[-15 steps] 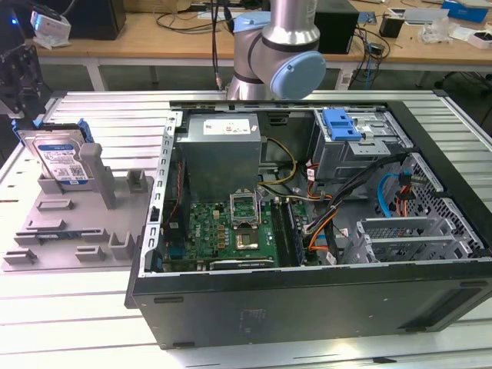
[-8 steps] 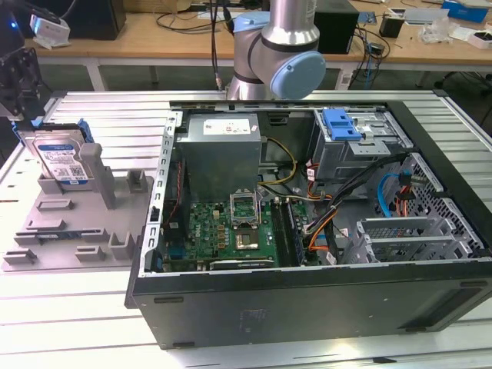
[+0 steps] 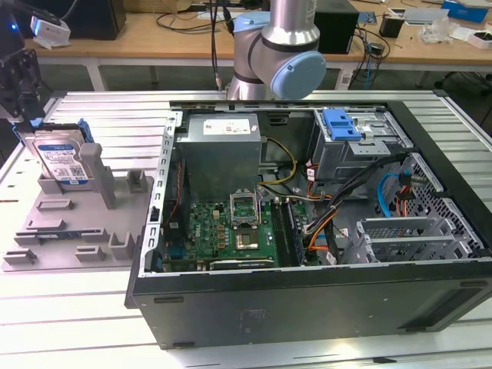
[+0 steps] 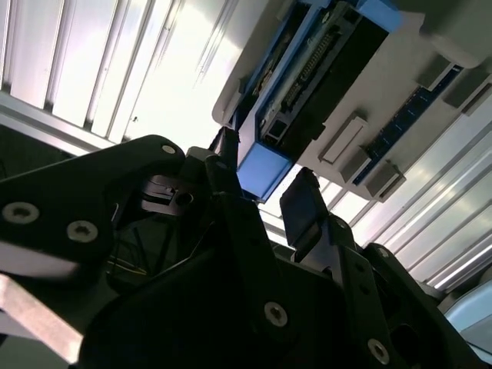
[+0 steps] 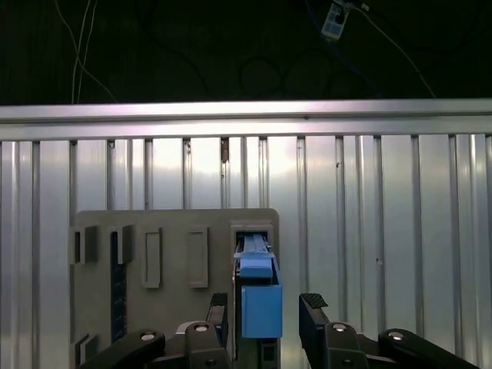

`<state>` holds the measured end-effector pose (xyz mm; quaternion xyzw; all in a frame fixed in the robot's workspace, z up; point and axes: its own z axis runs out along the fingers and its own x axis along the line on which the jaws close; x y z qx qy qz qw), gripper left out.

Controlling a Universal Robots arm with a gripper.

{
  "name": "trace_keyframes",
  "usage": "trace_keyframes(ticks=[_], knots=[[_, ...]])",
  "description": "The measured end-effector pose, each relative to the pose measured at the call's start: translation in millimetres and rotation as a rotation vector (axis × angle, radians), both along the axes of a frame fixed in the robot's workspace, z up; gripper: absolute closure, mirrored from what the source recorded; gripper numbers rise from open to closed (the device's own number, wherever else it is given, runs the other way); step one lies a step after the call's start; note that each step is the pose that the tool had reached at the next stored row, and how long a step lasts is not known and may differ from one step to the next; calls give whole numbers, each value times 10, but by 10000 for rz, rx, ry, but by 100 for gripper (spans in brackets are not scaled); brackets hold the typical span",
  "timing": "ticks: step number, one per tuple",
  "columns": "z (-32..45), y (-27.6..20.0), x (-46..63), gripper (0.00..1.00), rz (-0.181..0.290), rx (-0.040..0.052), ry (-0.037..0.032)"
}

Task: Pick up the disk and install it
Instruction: 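Pick up the disk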

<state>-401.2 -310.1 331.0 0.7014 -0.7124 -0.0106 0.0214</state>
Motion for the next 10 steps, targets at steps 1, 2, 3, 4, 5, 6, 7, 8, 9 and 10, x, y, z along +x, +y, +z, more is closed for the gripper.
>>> trace_keyframes(ticks=[1,2,3,4,5,6,7,8,9,10], knots=[[-1,-5,2,51,0,-3,2],[-3,-11,5,51,-1,-5,5],[-4,-16,8,51,-1,-8,6],[-6,-22,10,51,-2,-9,7],[-7,-28,13,51,-3,-11,10],[-10,-36,18,51,-3,-13,13],[-12,-42,21,51,-4,-14,14],[-16,-48,26,51,-4,-14,15],[-23,-56,36,51,-6,-13,14],[-31,-59,51,51,-9,-13,14]])
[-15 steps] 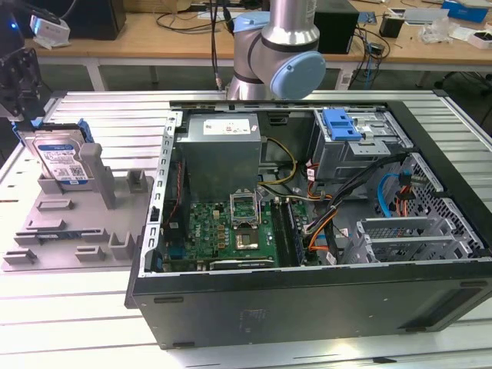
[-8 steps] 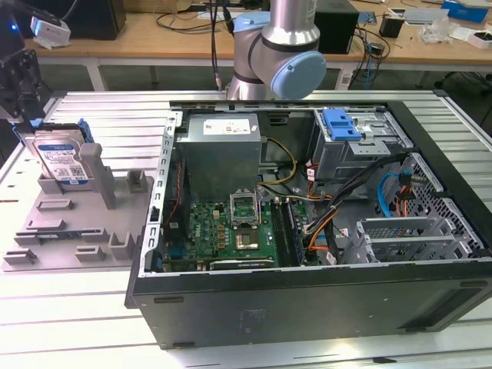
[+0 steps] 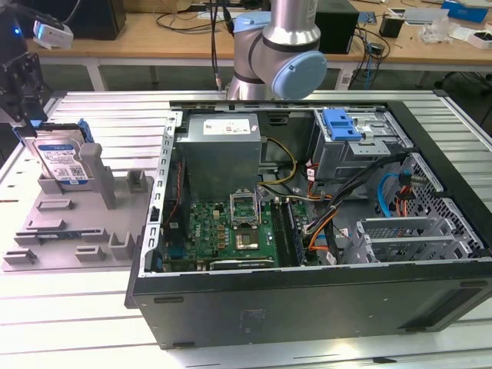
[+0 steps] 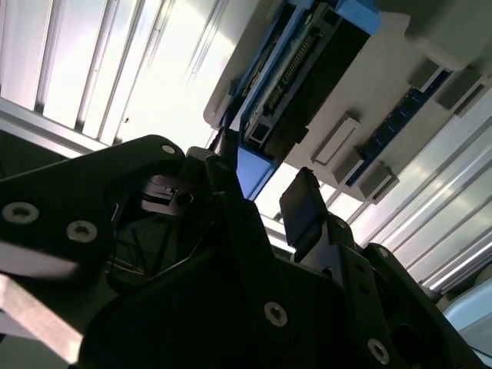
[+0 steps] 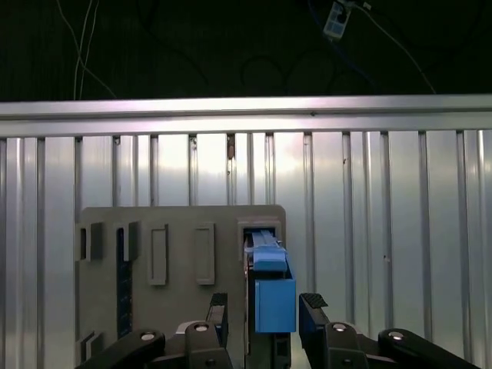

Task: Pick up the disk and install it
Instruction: 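Pick up the disk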

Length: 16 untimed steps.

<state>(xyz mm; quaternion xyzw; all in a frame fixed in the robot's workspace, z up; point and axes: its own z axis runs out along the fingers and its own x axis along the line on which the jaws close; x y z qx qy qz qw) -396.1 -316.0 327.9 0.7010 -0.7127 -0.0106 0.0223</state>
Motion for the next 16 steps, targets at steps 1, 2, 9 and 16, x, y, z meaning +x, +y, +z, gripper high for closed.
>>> trace_keyframes(ticks=[1,2,9,16], knots=[[-8,1,3,51,-5,0,2],[-16,0,3,51,-7,0,3],[-52,40,-33,51,-9,0,3],[-76,57,-35,51,-10,0,2]])
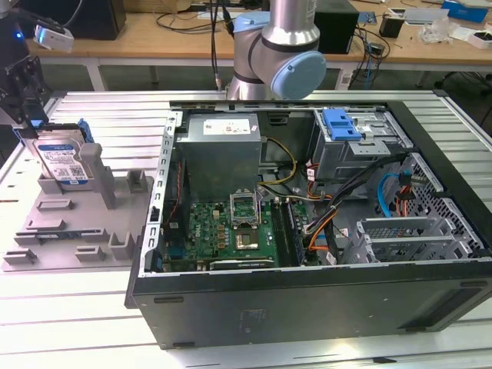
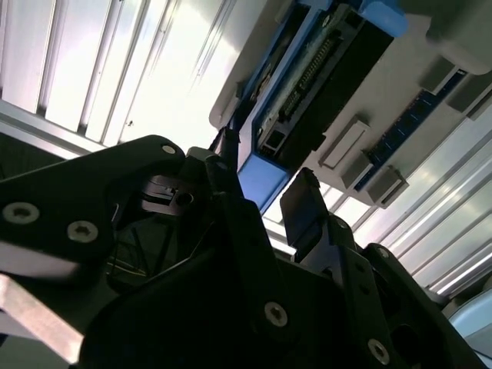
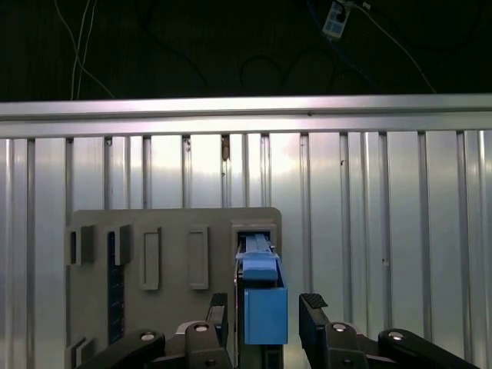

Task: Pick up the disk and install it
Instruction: 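Pick up the disk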

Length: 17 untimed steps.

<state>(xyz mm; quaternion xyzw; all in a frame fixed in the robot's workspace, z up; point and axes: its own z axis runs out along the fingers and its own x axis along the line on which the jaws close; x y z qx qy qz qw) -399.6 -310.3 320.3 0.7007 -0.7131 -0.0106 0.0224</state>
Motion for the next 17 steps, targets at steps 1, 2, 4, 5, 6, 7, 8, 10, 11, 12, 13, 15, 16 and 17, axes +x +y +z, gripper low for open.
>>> trace_keyframes(ticks=[1,2,4,5,6,7,8,10,11,12,13,15,16,17], knots=[[-4,4,-1,51,1,1,0],[-7,9,-2,51,1,0,0],[-22,29,-14,51,2,-1,2],[-30,34,-25,51,2,0,-1],[-33,36,-31,51,2,1,-2],[-36,37,-36,51,2,2,-4],[-38,38,-39,51,3,1,-2],[-40,39,-41,51,2,-1,2],[-43,39,-42,51,2,-1,2],[-47,39,-42,51,2,0,1],[-51,39,-42,51,2,0,0],[-64,39,-42,51,2,-1,1],[-64,39,-42,51,2,-1,2],[-65,39,-42,51,2,0,1]])
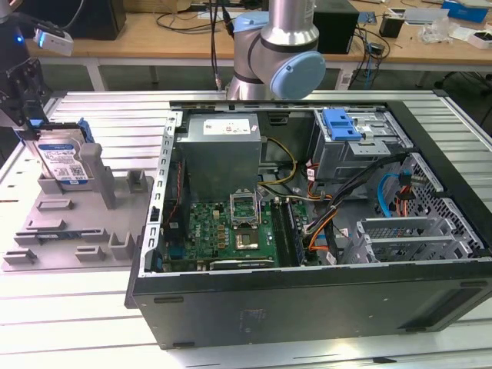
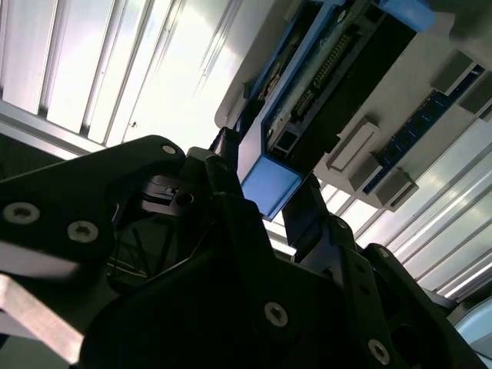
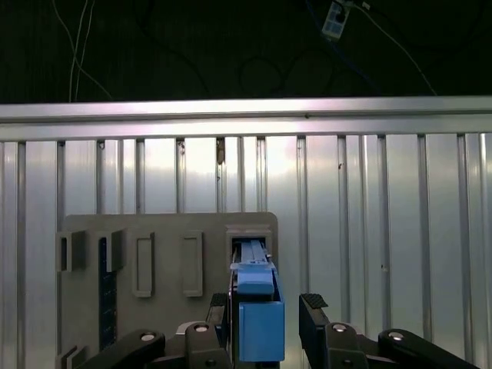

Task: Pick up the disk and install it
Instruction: 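Pick up the disk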

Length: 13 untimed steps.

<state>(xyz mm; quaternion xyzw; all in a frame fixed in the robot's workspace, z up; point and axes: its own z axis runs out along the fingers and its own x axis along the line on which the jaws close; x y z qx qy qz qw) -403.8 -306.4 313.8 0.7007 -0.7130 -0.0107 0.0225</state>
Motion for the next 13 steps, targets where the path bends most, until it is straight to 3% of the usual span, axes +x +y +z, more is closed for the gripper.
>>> trace_keyframes(ticks=[3,5,13], knots=[[-12,0,0,51,4,0,-27],[-37,1,-12,51,32,-1,-214],[-52,0,-42,51,46,-1,-269]])
